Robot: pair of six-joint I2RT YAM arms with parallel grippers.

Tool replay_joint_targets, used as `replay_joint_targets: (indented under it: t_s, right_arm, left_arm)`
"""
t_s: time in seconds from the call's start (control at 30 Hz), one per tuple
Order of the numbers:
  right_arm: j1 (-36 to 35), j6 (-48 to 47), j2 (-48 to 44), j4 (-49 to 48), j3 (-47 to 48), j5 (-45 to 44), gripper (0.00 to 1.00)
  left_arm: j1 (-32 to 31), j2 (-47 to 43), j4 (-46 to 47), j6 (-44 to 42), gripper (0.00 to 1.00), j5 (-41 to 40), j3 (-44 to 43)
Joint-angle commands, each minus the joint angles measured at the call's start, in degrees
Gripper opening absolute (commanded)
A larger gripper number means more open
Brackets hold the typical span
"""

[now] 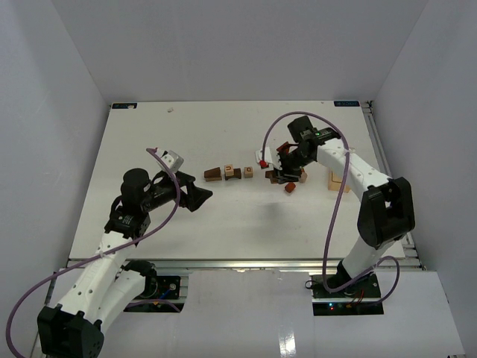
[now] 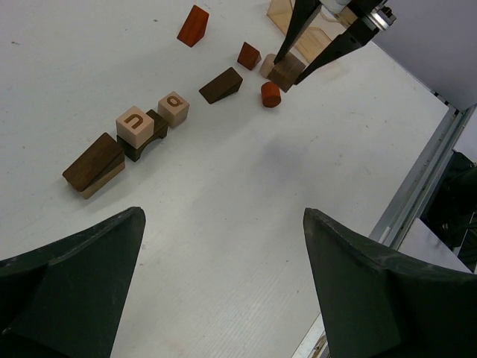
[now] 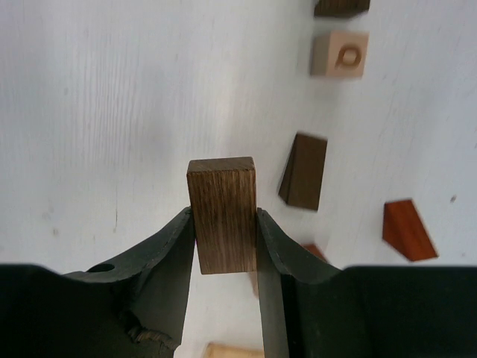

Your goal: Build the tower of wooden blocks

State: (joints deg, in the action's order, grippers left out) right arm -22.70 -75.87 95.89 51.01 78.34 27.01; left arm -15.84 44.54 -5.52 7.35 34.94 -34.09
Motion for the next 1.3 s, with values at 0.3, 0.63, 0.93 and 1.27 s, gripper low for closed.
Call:
replay_joint_targets:
  t_s: [0.3,0.63,0.93,1.27]
  right_arm:
    - [-10.88,16.46,18.62,-4.60,24.04,-6.86,0.14]
    - [-12.85,17.07,26.49,-4.45,31.59,-9.83,0.14]
    - [-13.42,17.42,29.53,-4.52,33.37,-9.52,0.16]
    - [-13.77,17.42,31.20,-4.53,33.81,-9.88,0.18]
  left_arm:
    - [0.37,-2.27,0.42,-0.40,0.98,-1.35,0.16]
    - [0.37,-2.73,0.42,-0.44,0.98,-1.08,0.07]
    - [0.28,-2.88,0.42,-0.50,0.98,-1.10,0.07]
    - [0.37,-3.23,0.42,-0.59,0.98,-1.36,0.16]
